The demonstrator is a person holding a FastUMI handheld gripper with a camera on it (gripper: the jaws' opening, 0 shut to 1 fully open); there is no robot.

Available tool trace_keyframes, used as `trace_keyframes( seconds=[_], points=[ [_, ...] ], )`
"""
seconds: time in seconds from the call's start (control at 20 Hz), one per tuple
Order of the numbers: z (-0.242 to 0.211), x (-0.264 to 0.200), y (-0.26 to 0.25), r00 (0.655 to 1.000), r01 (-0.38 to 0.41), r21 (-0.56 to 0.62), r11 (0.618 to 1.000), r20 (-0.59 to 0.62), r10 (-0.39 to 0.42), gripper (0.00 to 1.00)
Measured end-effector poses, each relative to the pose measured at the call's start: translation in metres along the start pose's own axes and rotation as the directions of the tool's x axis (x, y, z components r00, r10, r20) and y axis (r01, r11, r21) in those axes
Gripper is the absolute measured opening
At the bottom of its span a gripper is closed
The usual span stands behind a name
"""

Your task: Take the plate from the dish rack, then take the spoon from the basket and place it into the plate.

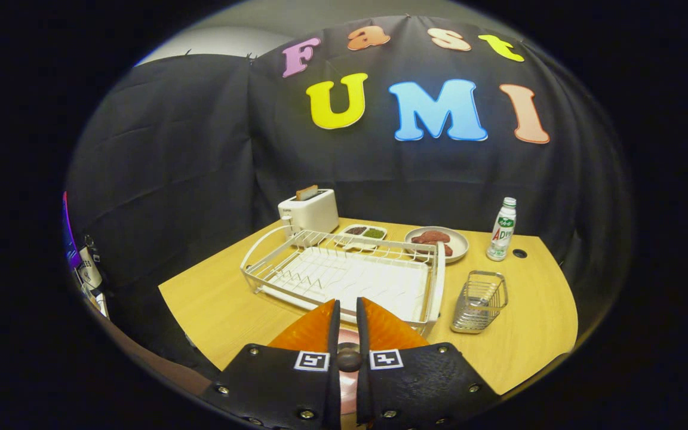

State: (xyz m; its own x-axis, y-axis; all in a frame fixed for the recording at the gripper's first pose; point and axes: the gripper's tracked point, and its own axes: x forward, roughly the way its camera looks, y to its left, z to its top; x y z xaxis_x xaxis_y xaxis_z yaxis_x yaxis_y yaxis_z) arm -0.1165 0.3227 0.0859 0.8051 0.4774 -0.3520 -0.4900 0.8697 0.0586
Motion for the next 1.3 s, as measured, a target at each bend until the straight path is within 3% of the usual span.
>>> trace_keyframes(
  seconds=[0.7, 1.1, 1.15, 1.3],
  points=[
    [-0.032, 0.057, 0.043, 0.990, -0.108, -0.033, 0.994, -0.095, 0.104, 0.10],
    [-0.041, 0.051, 0.027, 0.992, -0.062, -0.037, 0.997, -0.112, 0.058, 0.20],
    [-0.042, 0.050, 0.025, 0.992, -0.052, -0.028, 0.998, -0.114, 0.048, 0.25],
    [-0.040, 0.046, 0.017, 0.994, -0.032, -0.018, 0.999, -0.104, 0.030, 0.25]
  ],
)
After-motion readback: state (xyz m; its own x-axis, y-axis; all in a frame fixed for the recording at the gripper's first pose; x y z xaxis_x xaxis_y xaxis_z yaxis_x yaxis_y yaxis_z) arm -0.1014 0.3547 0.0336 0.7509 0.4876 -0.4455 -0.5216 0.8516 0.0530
